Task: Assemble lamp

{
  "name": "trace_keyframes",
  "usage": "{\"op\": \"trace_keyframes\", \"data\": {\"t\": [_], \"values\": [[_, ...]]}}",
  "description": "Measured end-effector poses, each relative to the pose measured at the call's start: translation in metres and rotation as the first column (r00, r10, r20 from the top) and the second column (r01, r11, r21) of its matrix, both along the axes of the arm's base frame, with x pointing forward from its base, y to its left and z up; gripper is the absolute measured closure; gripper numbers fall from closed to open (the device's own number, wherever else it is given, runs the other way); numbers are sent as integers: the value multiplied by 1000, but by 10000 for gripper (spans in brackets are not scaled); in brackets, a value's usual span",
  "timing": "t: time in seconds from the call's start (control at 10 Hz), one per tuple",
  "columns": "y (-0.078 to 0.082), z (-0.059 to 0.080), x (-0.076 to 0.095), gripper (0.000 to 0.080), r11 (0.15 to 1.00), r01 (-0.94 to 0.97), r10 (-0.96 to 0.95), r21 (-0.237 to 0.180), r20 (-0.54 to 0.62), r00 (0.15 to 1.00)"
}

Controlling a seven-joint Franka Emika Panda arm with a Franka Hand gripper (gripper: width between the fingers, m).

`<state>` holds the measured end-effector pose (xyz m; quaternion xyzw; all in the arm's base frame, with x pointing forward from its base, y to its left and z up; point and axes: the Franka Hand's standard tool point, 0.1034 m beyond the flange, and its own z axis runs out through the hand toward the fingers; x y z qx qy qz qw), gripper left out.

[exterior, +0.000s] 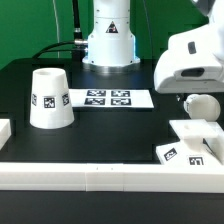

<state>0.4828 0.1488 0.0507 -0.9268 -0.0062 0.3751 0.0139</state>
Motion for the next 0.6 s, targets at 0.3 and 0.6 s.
{"op": "trace_keyframes", "data": {"t": [0.3, 0.6], "values": [[-2, -17, -5, 101, 1000, -11, 10, -7, -155, 988], [1, -32, -5, 101, 1000, -10, 9, -5, -134, 991]]}}
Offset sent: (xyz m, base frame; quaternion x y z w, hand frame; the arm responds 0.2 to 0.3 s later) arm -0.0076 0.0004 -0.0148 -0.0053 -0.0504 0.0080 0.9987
